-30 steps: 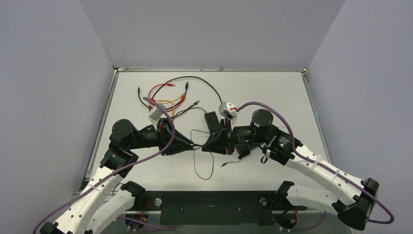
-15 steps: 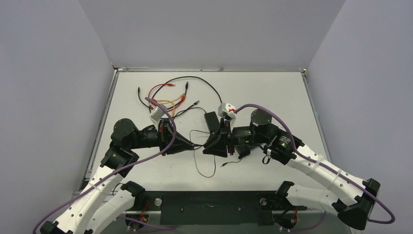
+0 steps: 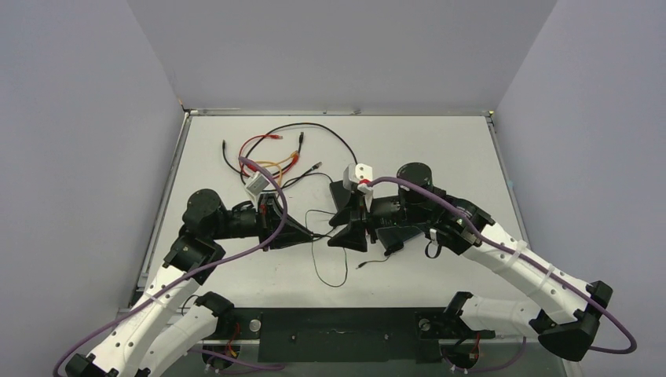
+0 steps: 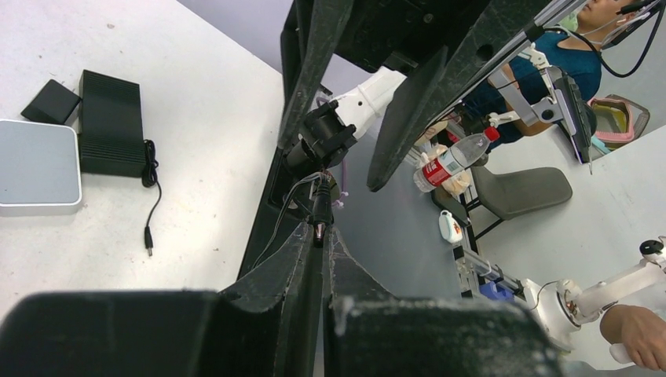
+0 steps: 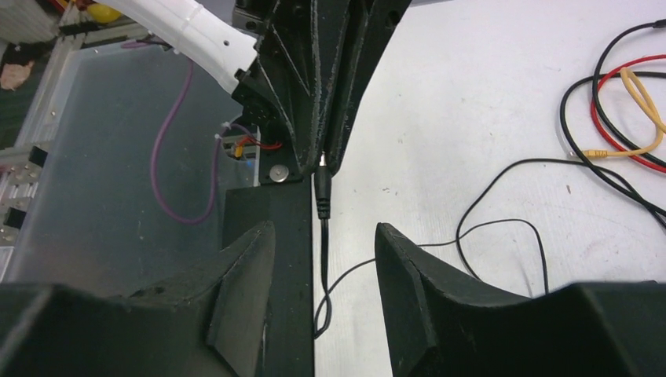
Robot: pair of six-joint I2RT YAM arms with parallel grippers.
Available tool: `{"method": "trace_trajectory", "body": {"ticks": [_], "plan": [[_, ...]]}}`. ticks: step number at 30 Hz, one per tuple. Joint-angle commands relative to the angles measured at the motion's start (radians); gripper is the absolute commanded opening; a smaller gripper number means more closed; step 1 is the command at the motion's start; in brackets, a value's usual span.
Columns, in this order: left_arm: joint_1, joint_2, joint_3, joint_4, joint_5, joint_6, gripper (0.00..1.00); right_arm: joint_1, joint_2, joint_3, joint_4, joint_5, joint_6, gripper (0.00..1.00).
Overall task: Insert the plug into the switch port
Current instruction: Pick up the power from the center of the board.
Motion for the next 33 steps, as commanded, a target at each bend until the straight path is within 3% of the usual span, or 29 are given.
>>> {"method": "trace_trajectory", "body": {"ticks": [1,9,22,33], "plan": [[-0.008,0.001,0.020,-0.032,0.032,0.048,0.00,0.017,0.046,0.067,-0.064,0.020,-0.130,0.46],[-0.010,0.007,0.033,-0.129,0.047,0.105,0.00,0.054,0.100,0.122,-0.127,0.026,-0.208,0.45],[-0.013,-0.003,0.031,-0.150,0.050,0.121,0.00,0.096,0.162,0.156,-0.164,0.042,-0.229,0.39],[-0.013,-0.010,0.033,-0.156,0.049,0.125,0.00,0.122,0.183,0.173,-0.188,0.068,-0.247,0.26]]}}
